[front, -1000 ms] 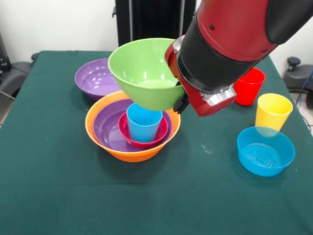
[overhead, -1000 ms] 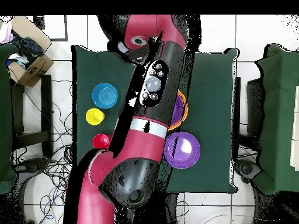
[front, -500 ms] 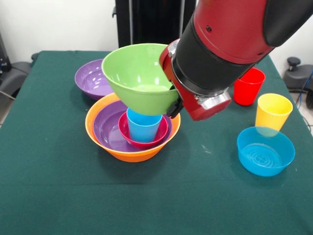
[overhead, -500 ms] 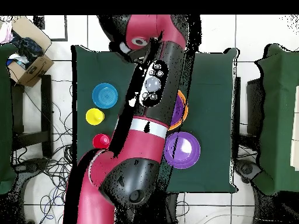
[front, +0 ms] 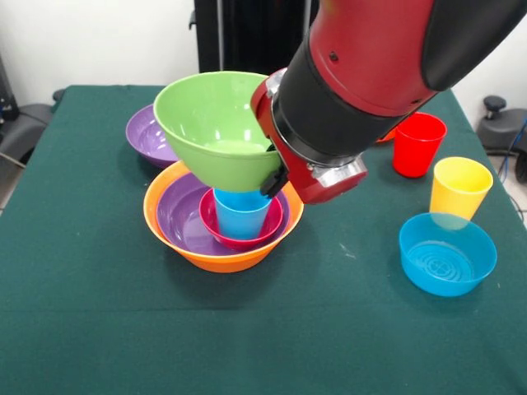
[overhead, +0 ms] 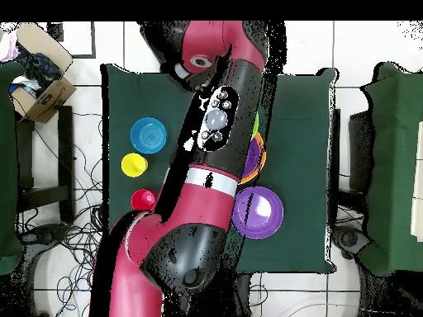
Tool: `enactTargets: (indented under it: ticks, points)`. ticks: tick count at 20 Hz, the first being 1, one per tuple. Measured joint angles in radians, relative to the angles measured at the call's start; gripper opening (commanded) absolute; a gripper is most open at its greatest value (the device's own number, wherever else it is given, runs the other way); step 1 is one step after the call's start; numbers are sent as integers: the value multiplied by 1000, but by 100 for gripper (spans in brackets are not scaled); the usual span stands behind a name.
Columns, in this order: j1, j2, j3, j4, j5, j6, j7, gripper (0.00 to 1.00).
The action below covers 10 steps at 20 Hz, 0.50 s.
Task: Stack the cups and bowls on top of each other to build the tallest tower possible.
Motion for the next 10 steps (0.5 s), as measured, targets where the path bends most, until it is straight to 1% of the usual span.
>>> enactTargets:
  ticks: [10]
  points:
    - [0, 0, 5, 10, -2, 0, 0, 0]
